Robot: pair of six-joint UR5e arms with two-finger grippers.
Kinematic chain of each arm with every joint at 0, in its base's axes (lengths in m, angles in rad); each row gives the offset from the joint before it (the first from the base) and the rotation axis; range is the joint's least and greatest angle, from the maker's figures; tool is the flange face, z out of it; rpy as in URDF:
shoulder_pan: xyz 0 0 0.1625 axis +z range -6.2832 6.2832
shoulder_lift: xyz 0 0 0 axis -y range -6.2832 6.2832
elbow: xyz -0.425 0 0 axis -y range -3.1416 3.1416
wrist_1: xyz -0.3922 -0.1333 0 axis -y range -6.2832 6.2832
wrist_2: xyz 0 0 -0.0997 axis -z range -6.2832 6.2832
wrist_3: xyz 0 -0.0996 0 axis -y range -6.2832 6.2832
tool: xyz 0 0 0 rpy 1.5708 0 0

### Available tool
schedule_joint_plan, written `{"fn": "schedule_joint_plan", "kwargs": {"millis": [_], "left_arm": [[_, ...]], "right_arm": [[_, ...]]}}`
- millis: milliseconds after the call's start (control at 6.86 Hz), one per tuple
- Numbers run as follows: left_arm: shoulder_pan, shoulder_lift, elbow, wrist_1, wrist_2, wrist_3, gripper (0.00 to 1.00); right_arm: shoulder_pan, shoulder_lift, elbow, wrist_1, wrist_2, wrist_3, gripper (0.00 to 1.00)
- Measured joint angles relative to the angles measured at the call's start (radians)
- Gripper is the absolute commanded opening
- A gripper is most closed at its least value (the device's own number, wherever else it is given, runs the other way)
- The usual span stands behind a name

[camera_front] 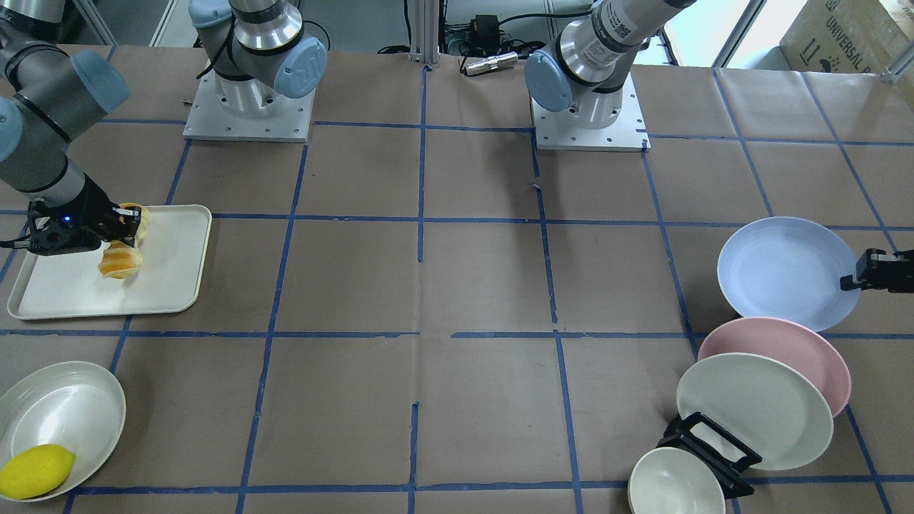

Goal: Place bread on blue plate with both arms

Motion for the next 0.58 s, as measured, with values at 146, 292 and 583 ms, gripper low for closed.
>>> {"fn": "schedule_joint_plan", "kwargs": {"millis": [146, 292, 583], "left_arm": [[-0.007, 0.061, -0.057, -0.008, 0.008, -0.023, 0.12], [-0.038, 0.137, -0.134, -0.008, 0.011, -0.076, 0.12], [-0.153, 0.258, -0.246, -0.009, 0.008, -0.212, 0.12]], "right_arm": [[0.000, -0.080, -0.004, 0.049, 0.002, 0.003, 0.10], [0.002, -0.182, -0.017, 0.148, 0.006, 0.006, 0.10], [0.008, -0.363, -0.082, 0.379, 0.019, 0.009, 0.11]]}}
